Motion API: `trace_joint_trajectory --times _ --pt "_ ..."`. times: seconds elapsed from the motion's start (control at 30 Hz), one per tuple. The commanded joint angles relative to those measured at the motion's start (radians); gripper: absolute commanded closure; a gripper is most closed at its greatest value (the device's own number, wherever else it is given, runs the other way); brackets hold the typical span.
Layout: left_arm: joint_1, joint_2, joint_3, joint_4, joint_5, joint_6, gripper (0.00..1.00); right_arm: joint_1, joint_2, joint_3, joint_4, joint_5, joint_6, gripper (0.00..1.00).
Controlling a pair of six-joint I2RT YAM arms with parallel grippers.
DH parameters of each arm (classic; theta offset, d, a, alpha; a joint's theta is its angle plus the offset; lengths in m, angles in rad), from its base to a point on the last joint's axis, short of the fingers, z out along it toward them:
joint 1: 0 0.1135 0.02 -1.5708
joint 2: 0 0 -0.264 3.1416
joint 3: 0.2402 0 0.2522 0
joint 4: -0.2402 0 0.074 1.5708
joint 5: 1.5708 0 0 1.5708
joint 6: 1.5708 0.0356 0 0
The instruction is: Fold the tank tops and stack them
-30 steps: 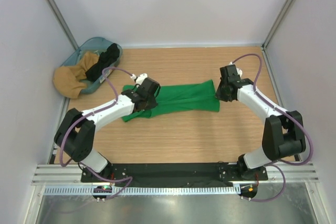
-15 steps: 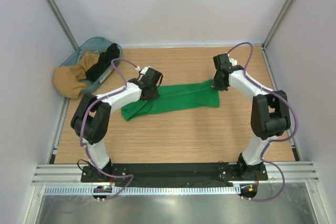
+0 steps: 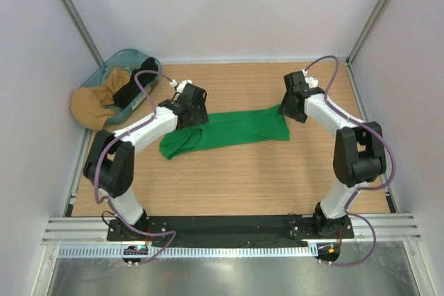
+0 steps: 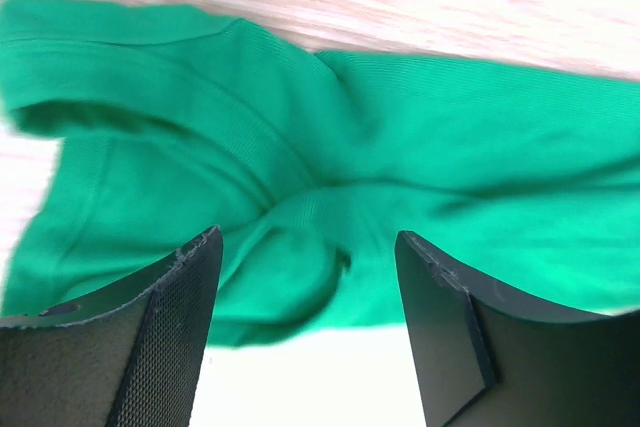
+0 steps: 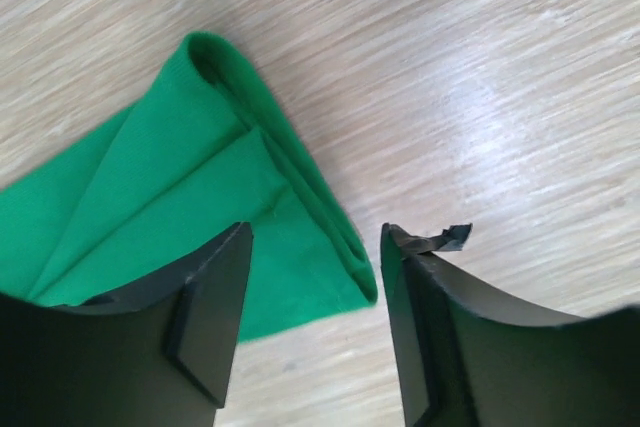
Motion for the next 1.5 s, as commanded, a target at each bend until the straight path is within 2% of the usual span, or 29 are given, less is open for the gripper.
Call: trace_joint_trajectory --times 0.0,0.17,0.27,0.4,0.5,0.6,0.63,0.7,0.73,0.77,0.97,1.13,1.3,1.4,1.47 --pt "0.002 -0.148 -0.036 -0.019 -0.037 0.031 0.28 0.0 -0.139 -0.067 0.067 -0.063 -0.003 0.42" --pt "0.002 -0.289 -0.125 -0.065 -0.036 0.034 0.27 0.004 -0.203 -0.156 0.13 -0.22 -0.021 0.5" --pt "0.016 -0.375 -0.207 -0.076 -0.01 0.014 0.27 0.004 -0.212 -0.213 0.159 -0.286 -0.021 0.5" --pt "0.051 -0.473 -0.331 -0.06 0.041 -0.041 0.28 0.011 -0.182 -0.249 0.206 -0.364 -0.003 0.56" --pt "0.071 -0.563 -0.427 -0.039 0.027 -0.078 0.28 0.014 -0.139 -0.265 0.234 -0.384 0.014 0.6" --pt "0.105 -0.651 -0.51 -0.016 0.032 -0.098 0.29 0.015 -0.096 -0.276 0.26 -0.381 0.032 0.71" --pt "0.118 -0.672 -0.544 -0.01 0.052 -0.099 0.29 0.014 -0.087 -0.276 0.26 -0.373 0.039 0.81" --pt "0.154 -0.715 -0.579 0.0 0.064 -0.102 0.31 0.015 -0.059 -0.273 0.257 -0.33 0.054 0.9" --pt "0.174 -0.726 -0.587 0.003 0.081 -0.102 0.32 0.014 -0.05 -0.274 0.253 -0.329 0.06 0.97" --pt "0.183 -0.731 -0.595 0.004 0.089 -0.101 0.32 0.015 -0.044 -0.277 0.254 -0.266 0.071 0.99" --pt "0.241 -0.695 -0.632 0.05 0.19 -0.109 0.35 0.015 -0.002 -0.285 0.257 -0.224 0.083 0.99" --pt "0.283 -0.627 -0.653 0.125 0.242 -0.11 0.47 0.014 -0.004 -0.296 0.271 -0.22 0.083 0.99" --pt "0.29 -0.556 -0.656 0.179 0.277 -0.119 0.51 0.015 -0.002 -0.297 0.274 -0.212 0.083 0.99" --pt "0.29 -0.502 -0.656 0.21 0.279 -0.122 0.55 0.015 0.001 -0.297 0.272 -0.211 0.085 0.99" --pt "0.297 -0.467 -0.653 0.236 0.283 -0.124 0.62 0.014 0.001 -0.3 0.274 -0.204 0.083 0.99"
